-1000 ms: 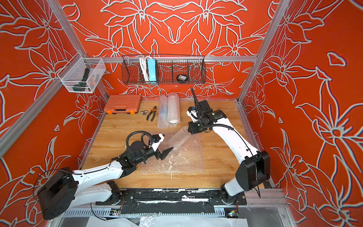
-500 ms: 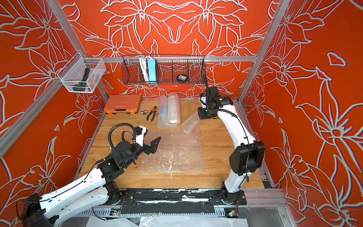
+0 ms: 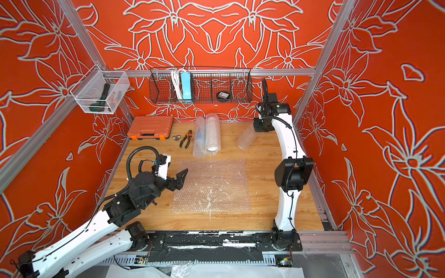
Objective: Unwrap the vase from the bubble wrap
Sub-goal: Place the vase at the center of the board.
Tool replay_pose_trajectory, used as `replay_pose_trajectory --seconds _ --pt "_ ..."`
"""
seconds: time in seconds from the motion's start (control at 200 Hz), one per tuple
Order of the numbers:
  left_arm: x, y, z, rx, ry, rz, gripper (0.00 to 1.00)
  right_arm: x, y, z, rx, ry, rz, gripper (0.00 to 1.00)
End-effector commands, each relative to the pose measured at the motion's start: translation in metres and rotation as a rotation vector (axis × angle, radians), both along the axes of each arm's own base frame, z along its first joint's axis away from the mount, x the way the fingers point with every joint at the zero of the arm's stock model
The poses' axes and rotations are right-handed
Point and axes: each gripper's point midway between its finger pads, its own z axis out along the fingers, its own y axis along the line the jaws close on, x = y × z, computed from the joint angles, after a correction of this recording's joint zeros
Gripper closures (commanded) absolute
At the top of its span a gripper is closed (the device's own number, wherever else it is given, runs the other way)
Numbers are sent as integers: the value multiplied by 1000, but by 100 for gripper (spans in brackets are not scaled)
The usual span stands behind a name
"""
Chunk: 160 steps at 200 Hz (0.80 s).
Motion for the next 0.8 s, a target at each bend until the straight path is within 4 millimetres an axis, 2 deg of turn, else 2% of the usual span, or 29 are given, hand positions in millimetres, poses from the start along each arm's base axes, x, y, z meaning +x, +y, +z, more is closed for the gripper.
replay_pose_trajectory --seconds 0.0,0.31,0.796 --pt "-4 11 -10 33 19 34 7 5 -11 12 -4 -14 -35 100" --pt "-4 11 -14 44 31 34 7 32 -38 -5 -28 3 -128 100" --pt "-2 11 -18 63 41 36 7 43 -68 -18 -109 9 -200 100"
